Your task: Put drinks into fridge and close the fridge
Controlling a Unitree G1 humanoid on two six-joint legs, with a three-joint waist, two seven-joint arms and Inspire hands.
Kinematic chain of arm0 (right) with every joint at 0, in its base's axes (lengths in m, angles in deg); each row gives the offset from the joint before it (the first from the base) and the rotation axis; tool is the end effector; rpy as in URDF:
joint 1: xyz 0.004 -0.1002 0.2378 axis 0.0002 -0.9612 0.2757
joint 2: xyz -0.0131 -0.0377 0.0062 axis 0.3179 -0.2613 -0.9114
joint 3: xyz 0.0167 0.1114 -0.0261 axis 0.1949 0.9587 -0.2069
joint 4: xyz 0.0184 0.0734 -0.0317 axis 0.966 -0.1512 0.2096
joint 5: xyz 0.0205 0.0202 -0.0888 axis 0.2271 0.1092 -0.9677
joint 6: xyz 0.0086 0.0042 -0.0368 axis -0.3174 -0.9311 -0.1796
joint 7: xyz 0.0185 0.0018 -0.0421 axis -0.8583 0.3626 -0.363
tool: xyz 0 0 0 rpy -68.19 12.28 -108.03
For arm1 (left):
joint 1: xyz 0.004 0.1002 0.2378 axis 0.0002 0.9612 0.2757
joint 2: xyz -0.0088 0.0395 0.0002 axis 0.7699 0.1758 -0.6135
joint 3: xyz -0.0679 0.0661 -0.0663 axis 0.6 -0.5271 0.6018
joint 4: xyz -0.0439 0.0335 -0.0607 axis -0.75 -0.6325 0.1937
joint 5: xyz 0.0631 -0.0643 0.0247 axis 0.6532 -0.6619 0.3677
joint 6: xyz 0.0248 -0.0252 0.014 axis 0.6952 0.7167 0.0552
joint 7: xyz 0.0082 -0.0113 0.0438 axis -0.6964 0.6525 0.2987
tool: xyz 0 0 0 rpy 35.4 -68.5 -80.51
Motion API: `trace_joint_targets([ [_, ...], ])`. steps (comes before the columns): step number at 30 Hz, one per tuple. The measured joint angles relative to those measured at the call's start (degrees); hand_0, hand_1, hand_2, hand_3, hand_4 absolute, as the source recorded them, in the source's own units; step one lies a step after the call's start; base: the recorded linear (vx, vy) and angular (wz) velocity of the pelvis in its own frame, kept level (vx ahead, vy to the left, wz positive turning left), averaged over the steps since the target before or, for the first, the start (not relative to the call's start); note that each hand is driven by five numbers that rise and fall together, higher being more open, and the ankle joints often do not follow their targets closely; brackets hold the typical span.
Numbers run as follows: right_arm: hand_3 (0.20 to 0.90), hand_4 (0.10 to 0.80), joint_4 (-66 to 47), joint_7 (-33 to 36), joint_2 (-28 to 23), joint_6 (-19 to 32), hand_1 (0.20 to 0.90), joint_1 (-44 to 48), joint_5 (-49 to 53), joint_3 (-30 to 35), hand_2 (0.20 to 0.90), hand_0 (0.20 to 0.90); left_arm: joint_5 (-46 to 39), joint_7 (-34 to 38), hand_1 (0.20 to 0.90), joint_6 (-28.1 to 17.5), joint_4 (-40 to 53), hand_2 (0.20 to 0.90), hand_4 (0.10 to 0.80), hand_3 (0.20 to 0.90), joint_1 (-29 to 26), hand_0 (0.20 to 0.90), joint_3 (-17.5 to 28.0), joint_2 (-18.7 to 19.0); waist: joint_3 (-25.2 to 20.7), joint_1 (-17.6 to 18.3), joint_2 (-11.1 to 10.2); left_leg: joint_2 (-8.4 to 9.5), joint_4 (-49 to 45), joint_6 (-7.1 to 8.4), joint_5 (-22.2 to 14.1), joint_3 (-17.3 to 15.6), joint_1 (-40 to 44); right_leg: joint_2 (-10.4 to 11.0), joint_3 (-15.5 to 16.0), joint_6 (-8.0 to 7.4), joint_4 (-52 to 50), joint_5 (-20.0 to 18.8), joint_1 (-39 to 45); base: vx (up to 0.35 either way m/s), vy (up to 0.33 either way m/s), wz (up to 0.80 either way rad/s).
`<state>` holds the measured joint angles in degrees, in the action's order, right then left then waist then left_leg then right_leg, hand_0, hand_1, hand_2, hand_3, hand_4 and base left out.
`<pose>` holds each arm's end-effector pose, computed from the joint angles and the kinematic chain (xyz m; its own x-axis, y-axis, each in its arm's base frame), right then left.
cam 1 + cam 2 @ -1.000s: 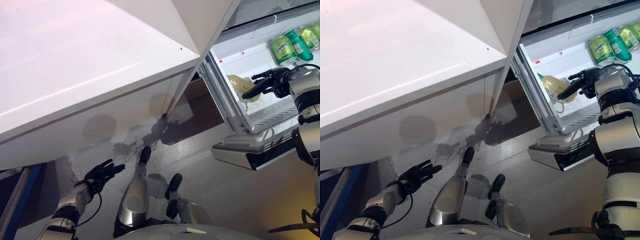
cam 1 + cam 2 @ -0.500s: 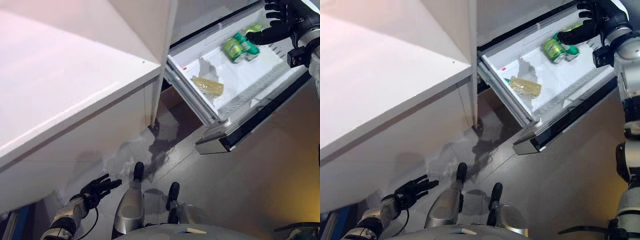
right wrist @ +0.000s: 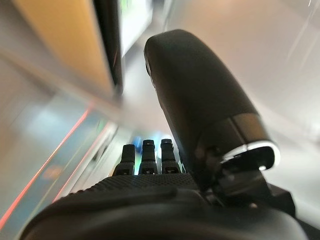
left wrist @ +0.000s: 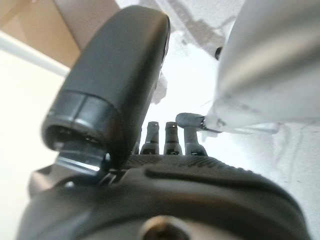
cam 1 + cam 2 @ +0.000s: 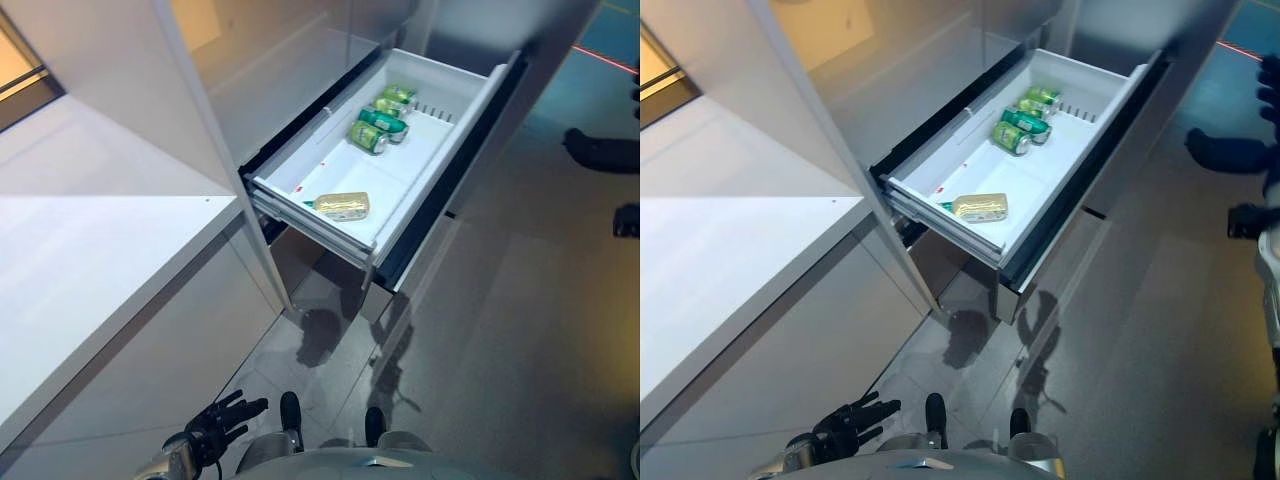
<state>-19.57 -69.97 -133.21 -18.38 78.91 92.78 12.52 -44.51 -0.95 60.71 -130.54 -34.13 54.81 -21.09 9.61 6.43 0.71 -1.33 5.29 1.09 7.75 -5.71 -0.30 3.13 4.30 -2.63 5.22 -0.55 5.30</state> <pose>0.2014 -0.3433 0.1698 0.7536 -0.5260 0.3941 0.6513 0.6783 -0.3401 0.0678 0.2387 -0.1113 0.4109 0.0027 -0.9117 -0.3764 0.9113 -0.1669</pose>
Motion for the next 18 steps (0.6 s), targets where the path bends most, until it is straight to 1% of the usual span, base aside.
trace_joint_targets([
  [1,0.9,0.8,-0.1,1.0,1.1,0.4,0.9,-1.6,-0.2,0.9,0.9,0.9,0.0,0.0,0.9,0.0,-0.3,0.9,0.8,0.9,0.1,0.9,0.0,-0.2,-0.1,0.2,0.0,0.01,0.0,0.0,-0.1,-0.2,0.3,0.0,-0.2,-0.07,0.0,0.1,0.2,0.071,-0.034,-0.16],
  [2,0.9,0.8,0.0,3.4,4.6,1.9,0.9,-5.8,-0.2,3.5,0.9,0.9,0.8,0.0,0.9,0.0,-1.0,0.9,0.8,0.9,0.4,0.9,0.0,-0.8,-0.2,0.7,0.0,0.02,0.0,-0.02,-0.5,-0.7,1.1,0.1,-0.5,-0.16,0.0,0.2,0.9,0.072,-0.034,-0.15],
  [4,0.9,0.8,0.3,5.5,8.8,2.3,0.9,-9.5,0.0,5.5,0.9,0.9,2.2,0.1,0.9,0.1,-1.4,0.9,0.8,0.9,1.2,0.9,0.0,-1.2,-0.4,2.0,0.2,0.1,-0.2,-0.13,-0.9,-1.1,1.9,0.2,-0.8,-0.57,-0.1,0.5,1.4,0.081,-0.038,-0.11],
  [6,0.9,0.8,2.3,6.0,11.3,2.5,0.9,-13.0,0.2,6.0,0.9,0.9,2.3,0.3,0.9,0.1,-1.9,0.9,0.8,0.9,1.9,0.9,0.1,-1.3,-0.5,3.3,0.3,0.19,-0.2,-0.23,-0.9,-1.2,2.8,0.3,-0.9,-0.72,-0.3,0.6,2.2,0.116,-0.04,-0.02],
  [8,0.9,0.8,5.8,5.6,13.3,3.2,0.9,-16.3,0.6,6.0,0.9,0.9,2.3,0.5,0.9,0.1,-3.2,0.9,0.8,0.9,1.9,0.9,0.4,-1.4,-0.5,3.5,0.2,0.25,-0.2,-0.25,-1.1,-1.3,4.3,0.4,-1.0,-0.77,-0.9,1.1,3.3,0.132,-0.027,-0.02],
  [9,0.9,0.8,7.5,5.1,14.0,3.2,0.9,-17.3,1.3,6.0,0.9,0.9,2.3,0.6,0.9,0.1,-3.7,0.9,0.8,0.9,2.1,0.9,1.0,-1.6,-0.5,3.6,0.2,0.27,-0.2,0.01,-1.6,-1.4,4.8,0.4,-1.2,-0.79,-1.7,1.8,3.2,0.099,-0.008,-0.02],
  [11,0.9,0.8,11.2,4.0,14.9,3.1,0.9,-18.5,2.4,5.9,0.9,0.9,2.2,1.0,0.9,0.1,-4.1,0.9,0.8,0.9,2.7,0.9,1.2,-1.6,-0.4,3.9,0.4,0.27,-0.2,-0.05,-1.7,-1.4,5.6,0.5,-1.2,-0.77,-3.7,2.8,3.1,0.028,0.001,-0.01],
  [14,0.9,0.8,14.1,2.2,14.9,3.1,0.9,-18.6,2.6,5.7,0.9,0.9,1.9,1.3,0.9,0.1,-4.3,0.9,0.8,0.9,2.6,0.9,1.2,-1.6,0.1,4.3,1.2,0.36,-3.8,-0.33,-3.2,-1.4,4.5,1.0,-1.4,-0.68,-7.9,4.9,1.5,-0.045,0.006,0.0],
  [17,0.9,0.8,14.7,0.4,14.0,3.0,0.9,-17.0,4.4,3.8,0.9,0.9,0.2,2.5,0.9,0.1,-4.2,0.9,0.8,0.9,0.4,0.9,1.0,-1.5,1.3,4.2,1.9,0.34,-8.7,-0.64,-4.5,-1.5,-0.3,1.5,-2.1,-0.55,-15.5,7.5,-4.5,-0.225,-0.014,-0.03],
  [18,0.9,0.8,15.1,0.3,13.6,3.0,0.9,-15.3,4.9,2.1,0.9,0.9,-1.0,3.1,0.9,0.0,-4.0,0.9,0.8,0.9,-0.9,0.9,0.9,-1.1,2.7,4.1,1.9,0.38,-11.1,-0.67,-4.6,-1.4,-2.6,1.7,-2.2,-0.43,-18.8,8.4,-7.4,-0.176,-0.018,0.01],
])
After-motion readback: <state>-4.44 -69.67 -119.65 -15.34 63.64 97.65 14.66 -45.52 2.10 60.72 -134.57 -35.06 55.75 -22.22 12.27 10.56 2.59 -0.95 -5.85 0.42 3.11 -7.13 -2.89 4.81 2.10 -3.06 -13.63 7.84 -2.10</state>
